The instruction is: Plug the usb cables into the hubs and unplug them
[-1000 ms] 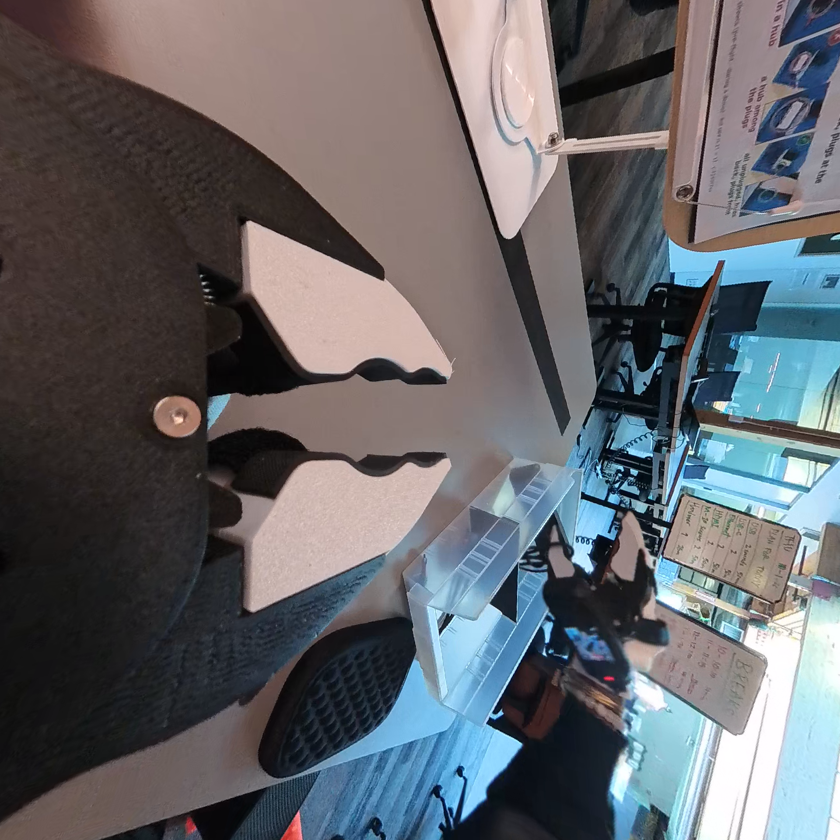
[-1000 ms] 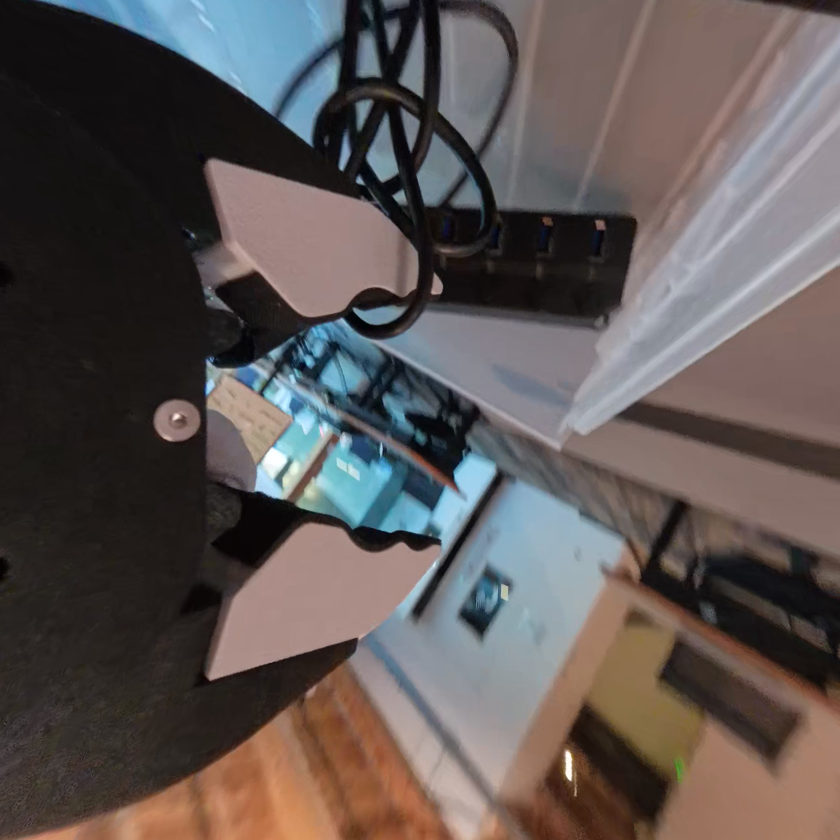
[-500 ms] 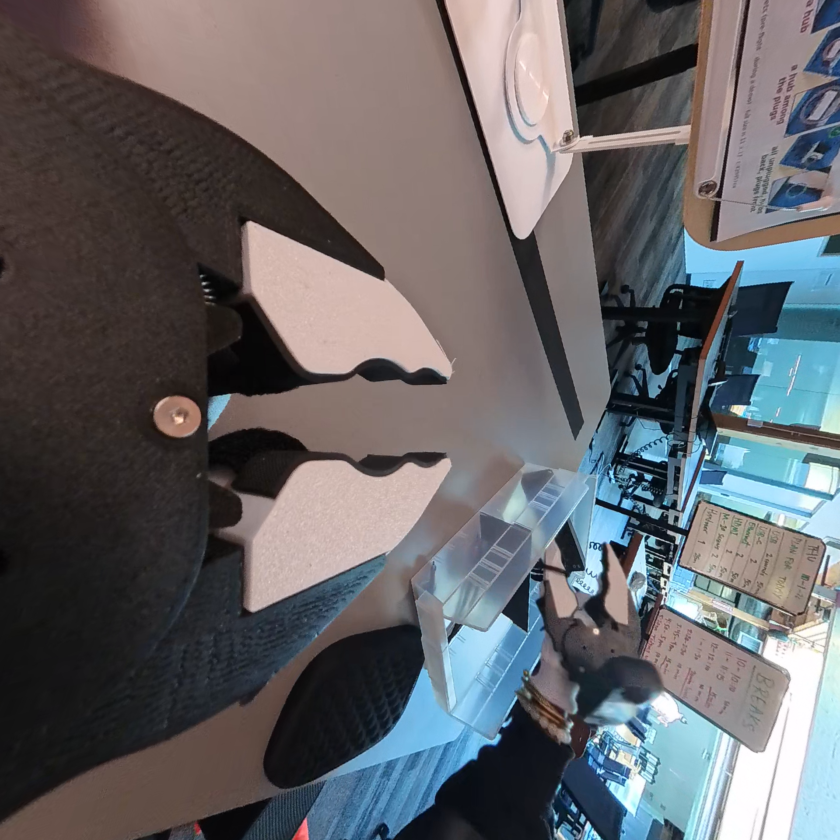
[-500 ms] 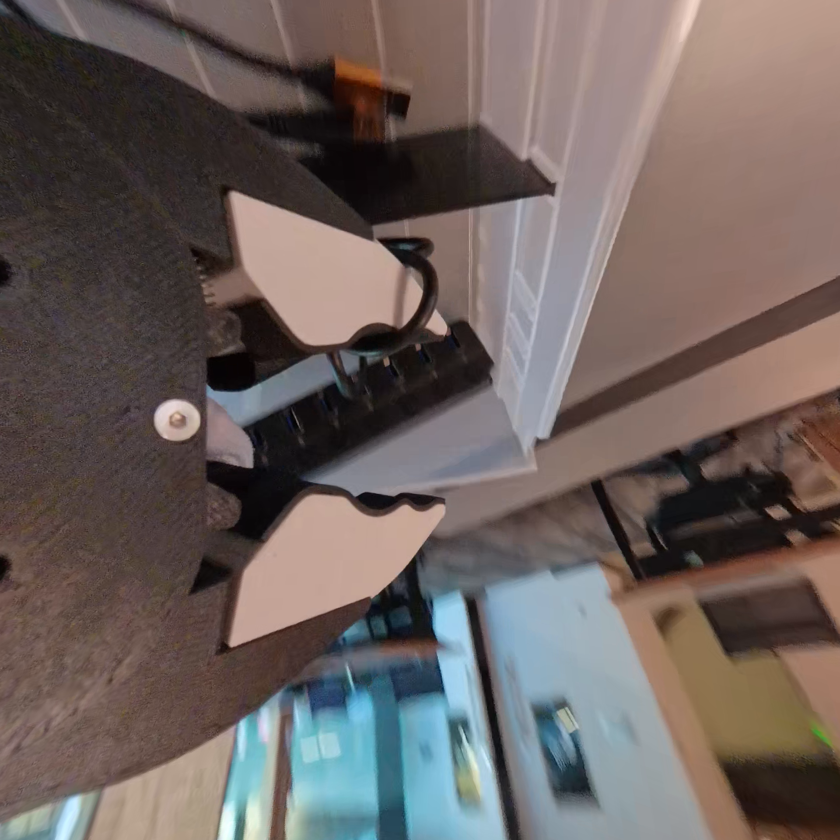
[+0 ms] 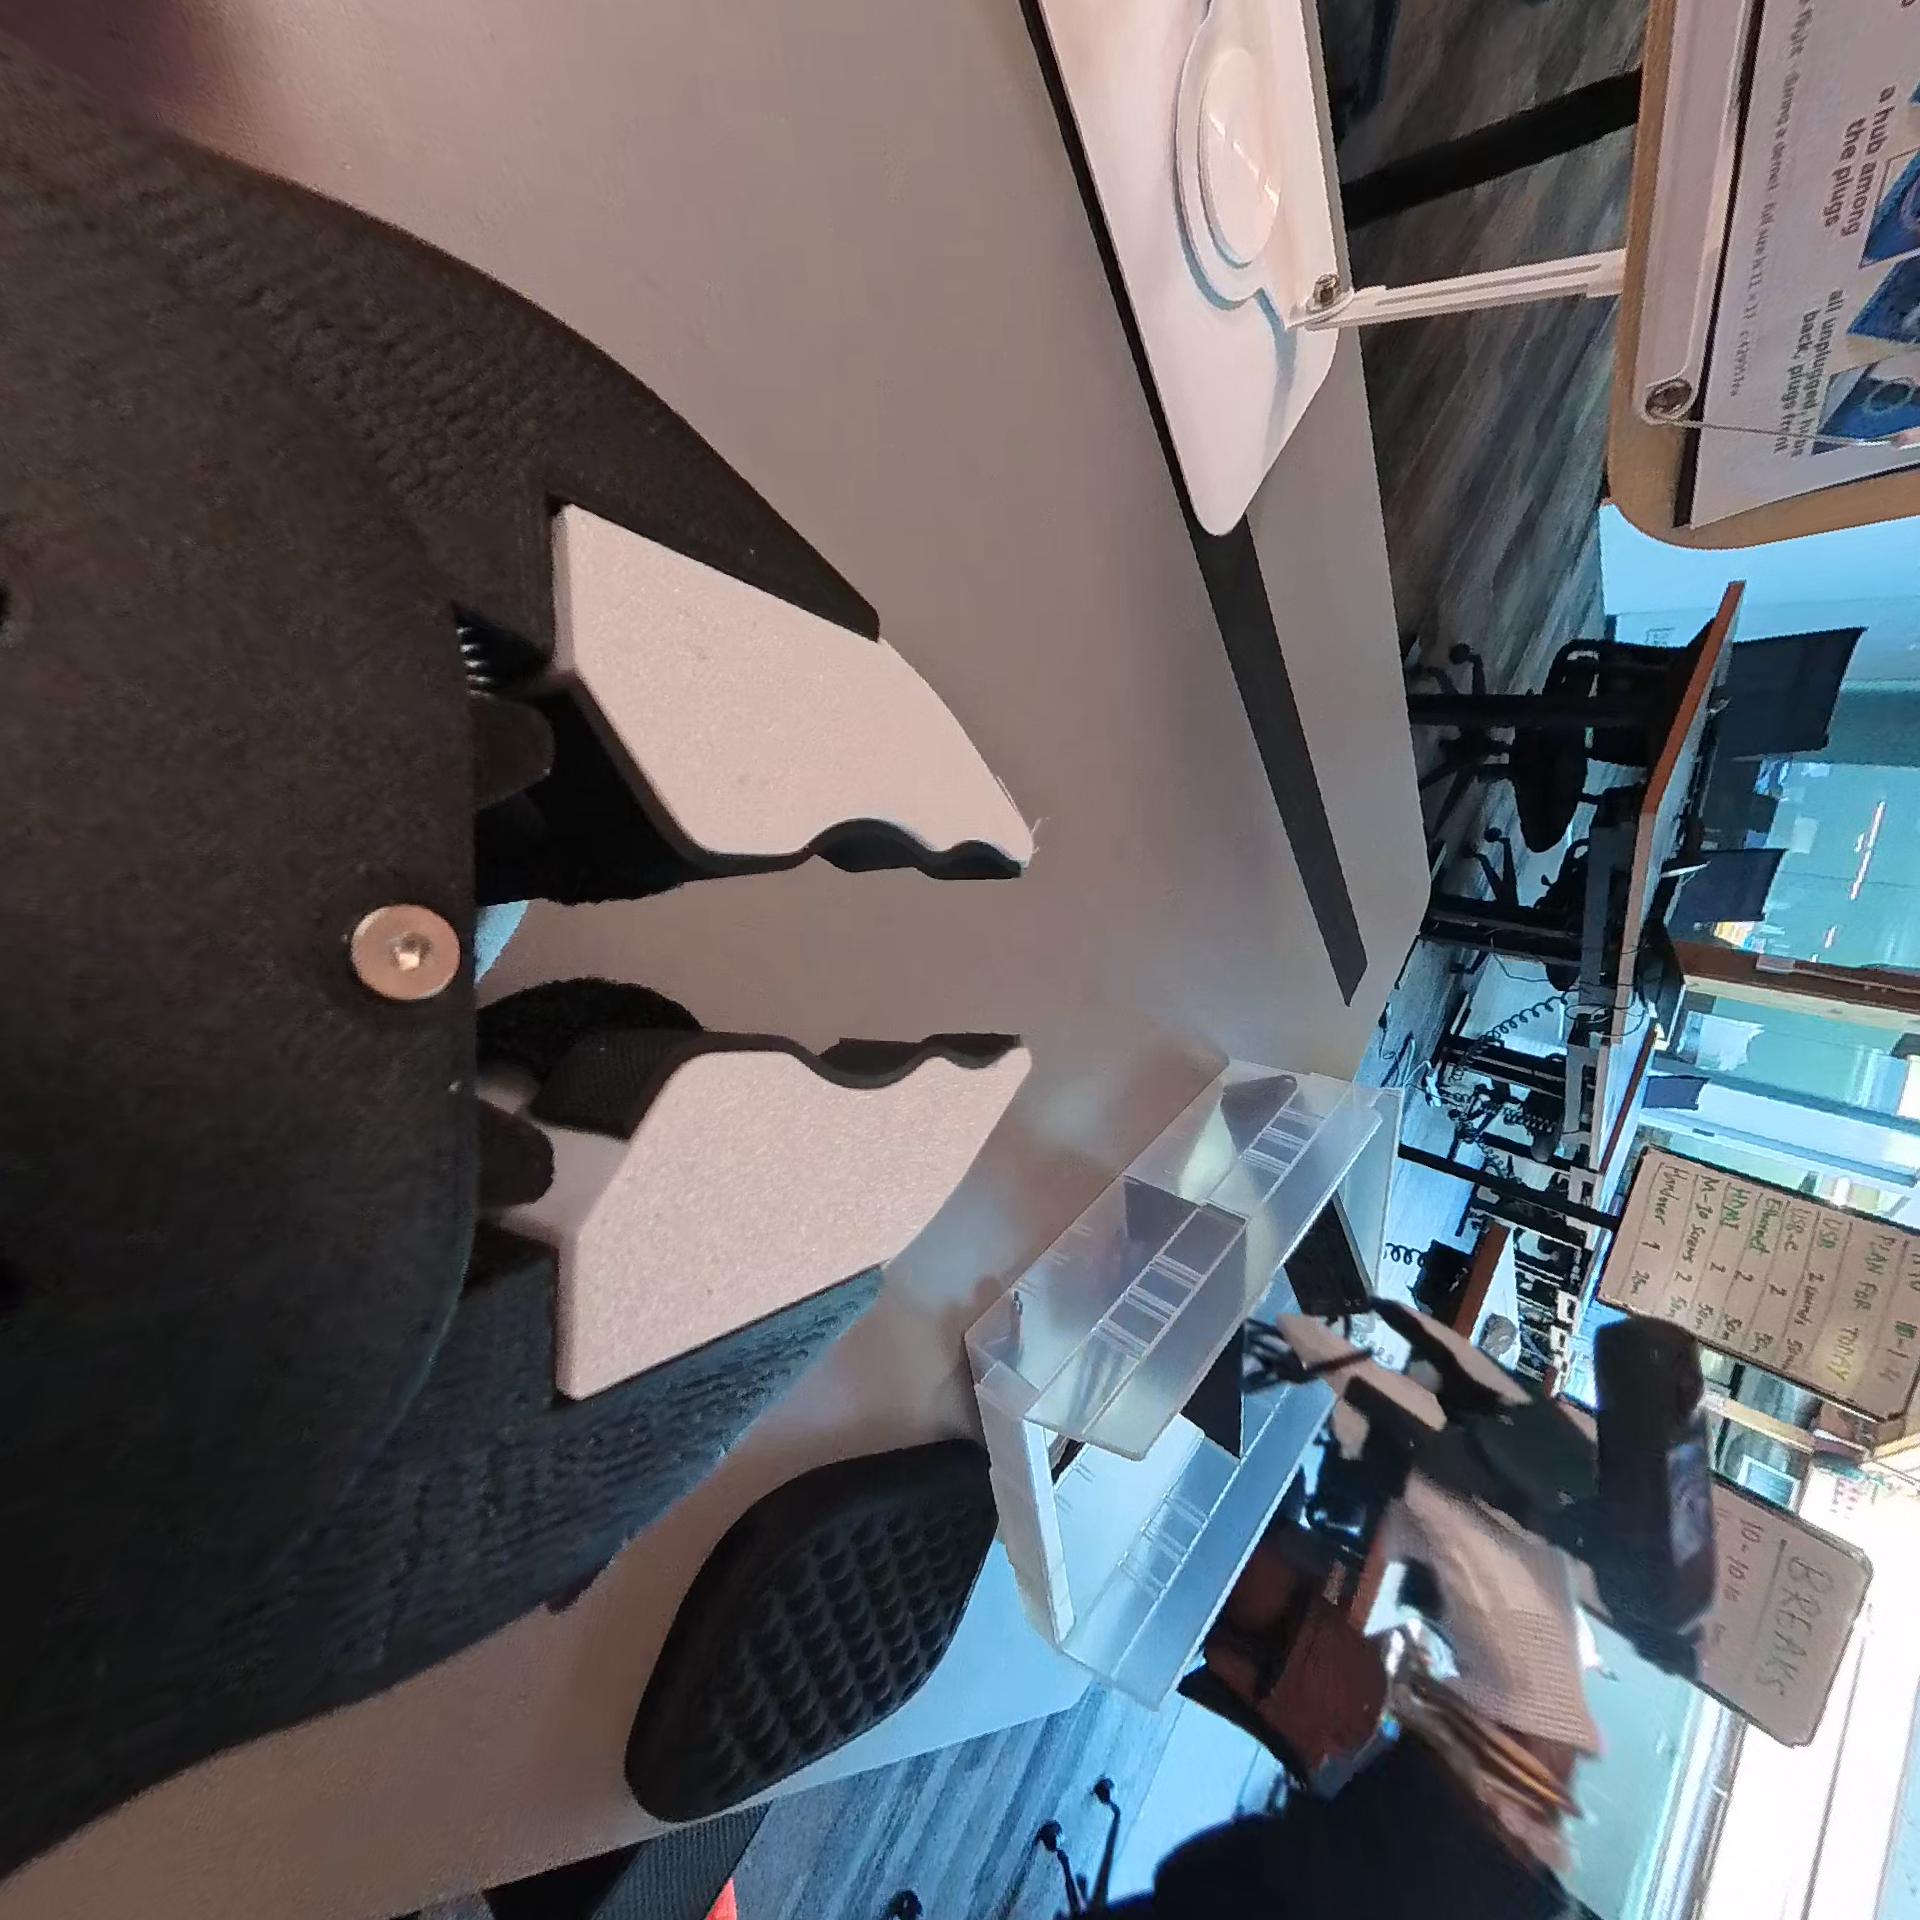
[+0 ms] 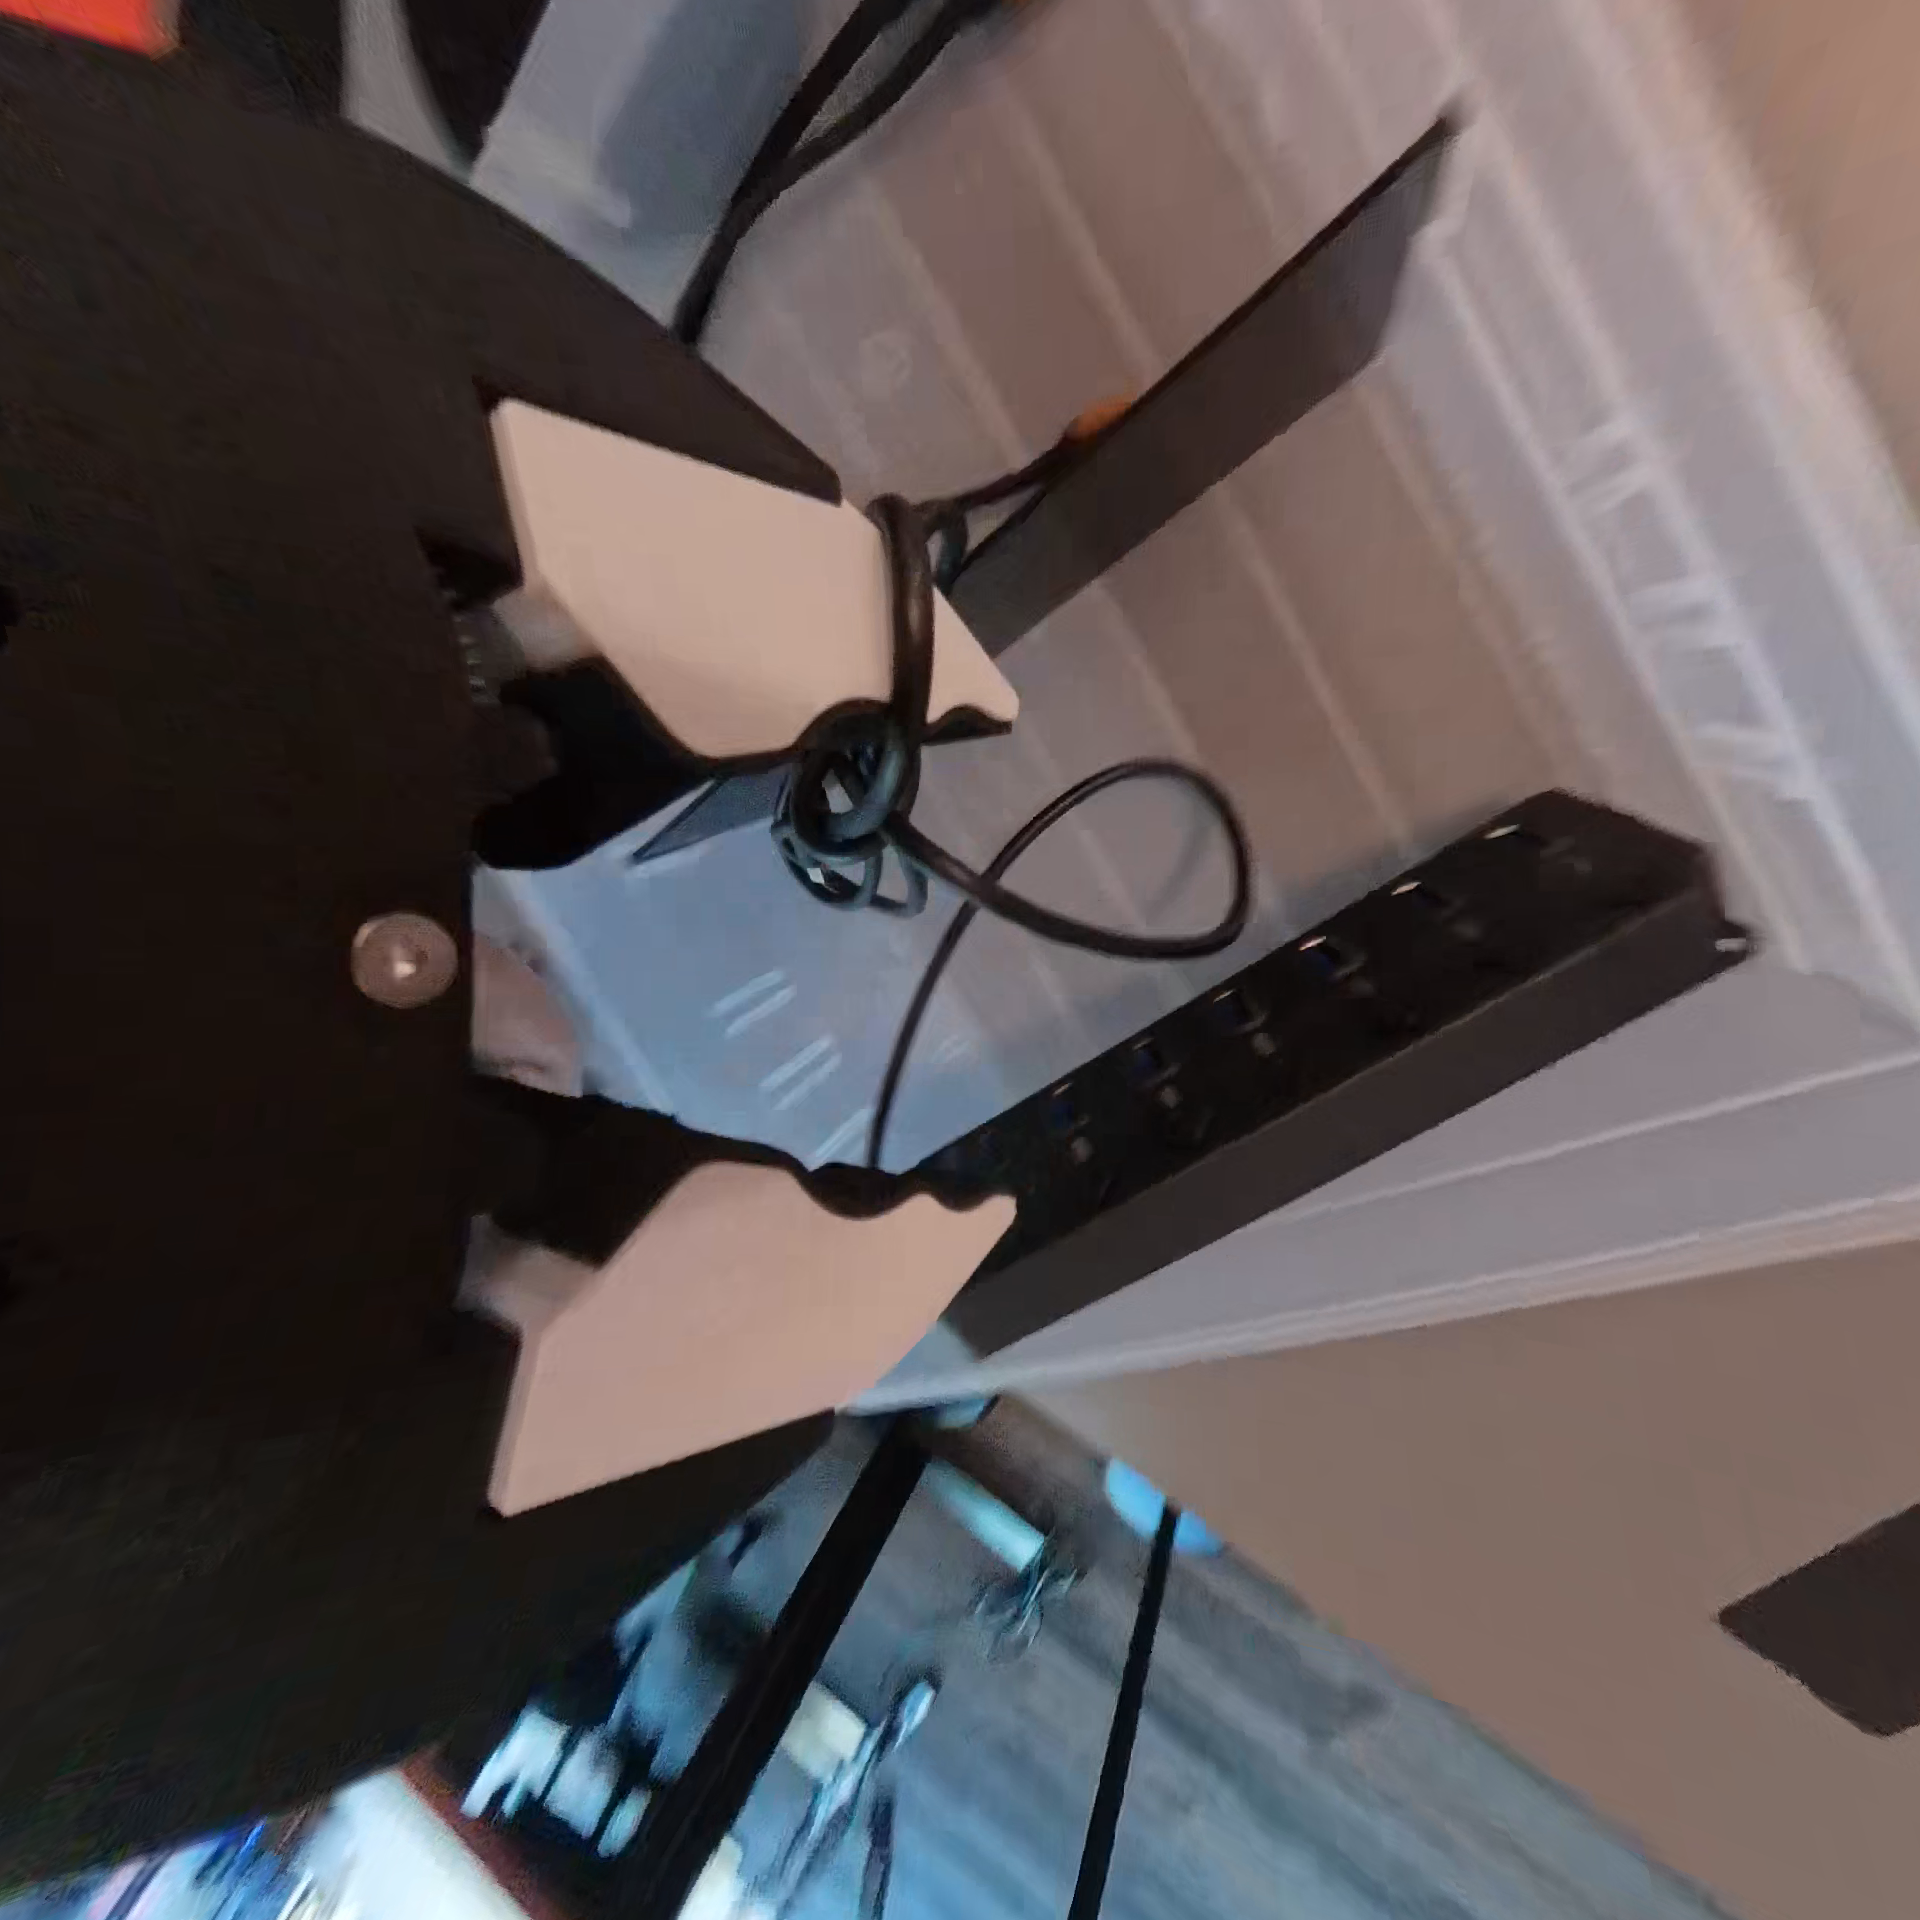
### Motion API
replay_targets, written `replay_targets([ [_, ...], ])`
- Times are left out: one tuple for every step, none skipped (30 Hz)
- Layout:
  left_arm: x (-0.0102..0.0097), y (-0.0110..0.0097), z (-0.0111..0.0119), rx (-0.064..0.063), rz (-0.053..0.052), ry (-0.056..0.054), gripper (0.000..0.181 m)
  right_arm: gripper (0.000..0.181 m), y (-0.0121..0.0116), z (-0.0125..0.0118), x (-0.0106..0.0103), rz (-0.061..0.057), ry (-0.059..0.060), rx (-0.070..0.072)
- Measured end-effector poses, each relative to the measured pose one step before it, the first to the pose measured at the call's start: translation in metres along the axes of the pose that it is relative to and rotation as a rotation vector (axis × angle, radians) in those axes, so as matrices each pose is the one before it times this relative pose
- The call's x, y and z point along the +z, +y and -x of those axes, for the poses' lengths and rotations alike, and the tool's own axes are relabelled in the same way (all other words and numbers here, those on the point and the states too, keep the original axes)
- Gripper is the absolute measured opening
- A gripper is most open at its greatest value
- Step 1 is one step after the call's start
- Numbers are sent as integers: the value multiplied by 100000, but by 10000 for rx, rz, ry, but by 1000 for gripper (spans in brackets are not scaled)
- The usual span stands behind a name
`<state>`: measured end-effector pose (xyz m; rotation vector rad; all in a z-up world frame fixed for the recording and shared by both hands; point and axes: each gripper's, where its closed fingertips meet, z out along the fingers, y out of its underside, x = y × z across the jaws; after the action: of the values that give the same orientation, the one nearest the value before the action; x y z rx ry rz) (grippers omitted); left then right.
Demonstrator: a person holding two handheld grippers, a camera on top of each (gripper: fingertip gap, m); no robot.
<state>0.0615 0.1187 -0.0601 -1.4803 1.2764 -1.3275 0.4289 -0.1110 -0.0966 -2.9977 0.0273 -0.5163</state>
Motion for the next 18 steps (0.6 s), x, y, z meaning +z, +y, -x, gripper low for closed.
replay_targets([
  [54,119,54,35,63,-34,28,87,650,-418,-312,782,342,-579],
  [58,116,25,29,60,-22,28,94,290,-346,-308,545,324,-487],
  [45,90,5,22,46,-6,28,96,-11,1,-295,330,143,-536],
  [35,56,-22,21,30,3,28,95,-187,279,-278,179,25,-658],
  [26,30,-20,24,23,-1,28,94,-102,220,-238,234,91,-639],
  [16,18,-21,24,20,-2,28,96,-115,151,-201,246,123,-483],
  [16,19,-22,23,21,-2,28,94,-260,214,-210,117,6,-262],
  [11,24,-14,26,16,-5,28,92,-463,80,-156,-76,10,-84],
  [9,2,-13,23,14,-10,28,91,-539,-159,-41,-193,71,120],
  [-3,-5,-32,25,3,-2,28,89,-504,-454,96,-258,196,314],
  [-3,-53,-77,42,-26,16,28,86,-429,-406,208,-307,117,457],
  [-5,-137,-156,75,-71,57,27,86,-315,-362,354,-314,66,500],
  [13,-160,-264,107,-90,103,27,86,-171,-360,445,-304,75,489],
  [44,-115,-272,128,-56,109,27,86,-39,-439,522,-272,143,492],
  [73,-33,-263,147,-11,91,27,86,10,-496,530,-282,195,526],
  [94,73,-184,154,44,43,27,85,6,-350,500,-336,101,654],
  [122,134,-104,147,90,0,27,86,-136,-7,469,-482,-139,813],
  [148,180,-96,126,113,-4,27,86,-188,172,414,-600,-261,868],
])
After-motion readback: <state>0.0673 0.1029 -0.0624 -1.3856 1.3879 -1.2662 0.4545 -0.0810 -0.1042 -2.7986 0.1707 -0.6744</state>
